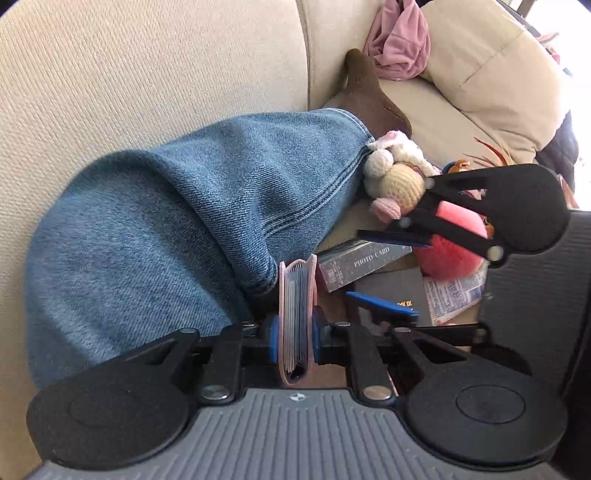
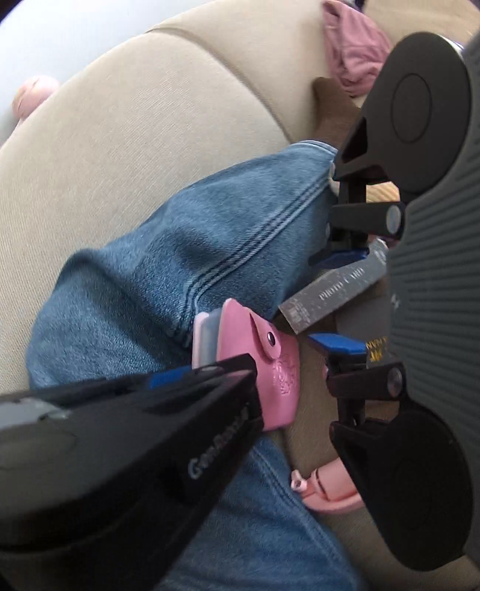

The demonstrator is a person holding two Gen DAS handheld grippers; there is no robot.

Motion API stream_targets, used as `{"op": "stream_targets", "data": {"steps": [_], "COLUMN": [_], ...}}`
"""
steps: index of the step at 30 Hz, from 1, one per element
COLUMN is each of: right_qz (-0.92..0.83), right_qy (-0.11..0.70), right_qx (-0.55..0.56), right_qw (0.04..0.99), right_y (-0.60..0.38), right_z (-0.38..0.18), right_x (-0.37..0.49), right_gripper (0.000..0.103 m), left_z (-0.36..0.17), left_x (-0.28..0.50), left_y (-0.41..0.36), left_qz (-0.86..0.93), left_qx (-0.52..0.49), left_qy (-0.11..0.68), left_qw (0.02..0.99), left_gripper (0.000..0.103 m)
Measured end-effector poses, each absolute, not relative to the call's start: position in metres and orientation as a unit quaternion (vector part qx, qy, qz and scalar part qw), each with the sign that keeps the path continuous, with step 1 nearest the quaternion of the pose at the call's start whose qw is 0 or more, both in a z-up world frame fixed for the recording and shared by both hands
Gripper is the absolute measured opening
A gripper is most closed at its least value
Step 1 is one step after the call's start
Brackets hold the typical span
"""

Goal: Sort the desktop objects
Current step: 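Grasp the pink card wallet with the left tool while the right tool holds the photo card box, then carry the pink wallet and photo card box into the shoebox with both tools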

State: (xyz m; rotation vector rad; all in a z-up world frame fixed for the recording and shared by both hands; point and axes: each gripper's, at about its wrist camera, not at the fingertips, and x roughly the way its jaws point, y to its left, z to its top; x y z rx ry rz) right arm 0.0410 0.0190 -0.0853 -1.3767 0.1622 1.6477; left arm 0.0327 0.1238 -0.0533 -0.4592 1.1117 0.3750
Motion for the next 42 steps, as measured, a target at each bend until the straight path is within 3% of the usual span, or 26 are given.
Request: {"op": "stream_targets", "data": {"steps": [10, 12, 23, 33, 42], "right_qz": [0.691, 0.67, 0.638, 0.599, 0.53], "right_qy": [0.037, 0.012, 0.0, 0.158, 0.223], "right_qx": [-0.601, -0.624, -0.619, -0.476, -0.338], "right_qw": [0.4, 0.402, 0.458, 0.624, 0.745], "right_y": [0.029, 0.026, 0.001, -0.036, -0.11], "right_z": [-0.103, -0.113, -0.088, -0.015, 0.052], "right_x": [0.041, 0.043, 0.05, 0.1, 0.117], "right_gripper": [0.039, 0.031, 0.024, 0.024, 0.024], "left_z": [-0.06, -0.06, -0.057, -0.017, 0.046], "left_x": [0.03, 0.029, 0.026, 0.019, 0.048], "left_y": [0.133, 0.132, 0.13, 0.117, 0.077], "left_qz": [0.16, 0.159, 0.153, 0.135, 0.019], "left_qx": [-0.242, -0.238, -0.244, -0.216, -0.199], "left_qy": [0.515, 0.513, 0.5, 0.467, 0.423], "left_qw": [0.807, 0.81, 0.817, 0.846, 0.884], "left_gripper": [0.018, 0.018, 0.018, 0.018, 0.018]}}
